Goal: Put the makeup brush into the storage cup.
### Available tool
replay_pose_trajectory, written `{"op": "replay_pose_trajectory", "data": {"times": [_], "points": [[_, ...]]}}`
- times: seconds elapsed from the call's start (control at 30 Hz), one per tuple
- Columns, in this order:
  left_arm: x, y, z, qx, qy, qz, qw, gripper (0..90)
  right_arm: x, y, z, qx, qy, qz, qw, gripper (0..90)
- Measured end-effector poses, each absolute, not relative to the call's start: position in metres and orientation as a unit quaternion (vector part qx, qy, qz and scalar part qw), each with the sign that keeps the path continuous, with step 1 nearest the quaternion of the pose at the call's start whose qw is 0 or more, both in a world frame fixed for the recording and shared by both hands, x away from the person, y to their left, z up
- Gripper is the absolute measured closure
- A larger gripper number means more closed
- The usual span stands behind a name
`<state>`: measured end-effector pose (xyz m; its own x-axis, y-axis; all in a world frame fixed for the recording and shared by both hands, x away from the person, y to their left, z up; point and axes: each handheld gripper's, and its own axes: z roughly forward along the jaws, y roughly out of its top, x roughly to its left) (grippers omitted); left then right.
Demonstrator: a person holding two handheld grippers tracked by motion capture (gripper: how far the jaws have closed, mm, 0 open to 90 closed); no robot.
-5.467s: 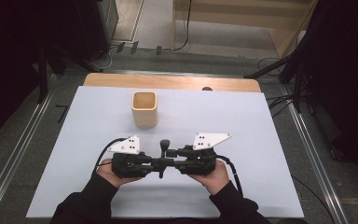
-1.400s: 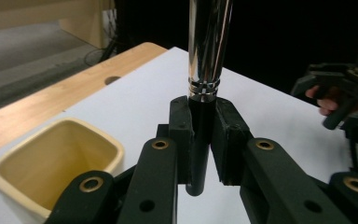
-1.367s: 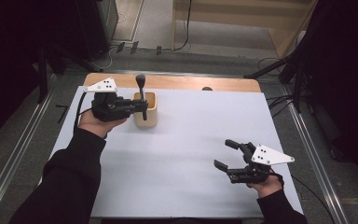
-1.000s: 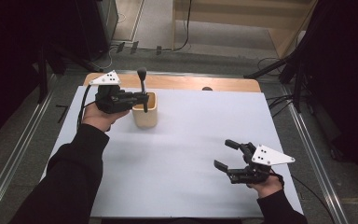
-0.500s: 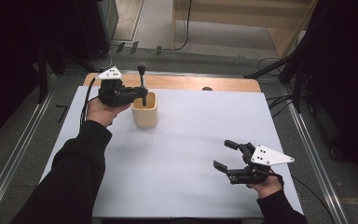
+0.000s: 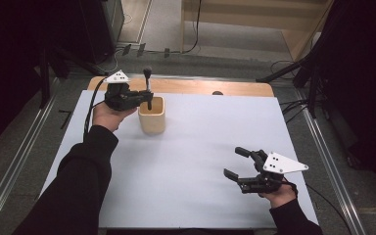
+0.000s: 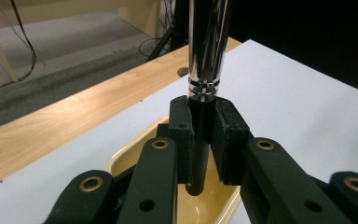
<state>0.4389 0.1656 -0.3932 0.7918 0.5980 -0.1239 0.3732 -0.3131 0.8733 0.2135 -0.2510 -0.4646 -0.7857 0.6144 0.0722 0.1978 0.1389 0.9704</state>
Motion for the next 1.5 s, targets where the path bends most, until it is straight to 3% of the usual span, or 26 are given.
{"op": "replay_pose_trajectory", "data": {"times": [0.97,1.03,1.07,1.2,1.33,1.5], "points": [[0.439,0.167,-0.414,0.815,0.320,0.088,0.474,78.2,0.215,-0.249,-0.465,0.277,0.735,0.596,0.169,20.8],[0.441,0.168,-0.415,0.811,0.330,0.068,0.478,67.9,0.215,-0.249,-0.465,0.276,0.735,0.595,0.170,20.8],[0.442,0.169,-0.415,0.810,0.333,0.058,0.480,53.8,0.215,-0.249,-0.465,0.277,0.735,0.595,0.169,20.8],[0.443,0.173,-0.414,0.808,0.344,0.034,0.478,33.0,0.215,-0.250,-0.466,0.277,0.735,0.595,0.171,20.8],[0.439,0.176,-0.409,0.813,0.342,0.038,0.470,22.1,0.215,-0.250,-0.466,0.278,0.735,0.594,0.170,20.8],[0.432,0.180,-0.403,0.820,0.333,0.041,0.464,21.3,0.215,-0.250,-0.466,0.281,0.735,0.593,0.171,20.8]]}}
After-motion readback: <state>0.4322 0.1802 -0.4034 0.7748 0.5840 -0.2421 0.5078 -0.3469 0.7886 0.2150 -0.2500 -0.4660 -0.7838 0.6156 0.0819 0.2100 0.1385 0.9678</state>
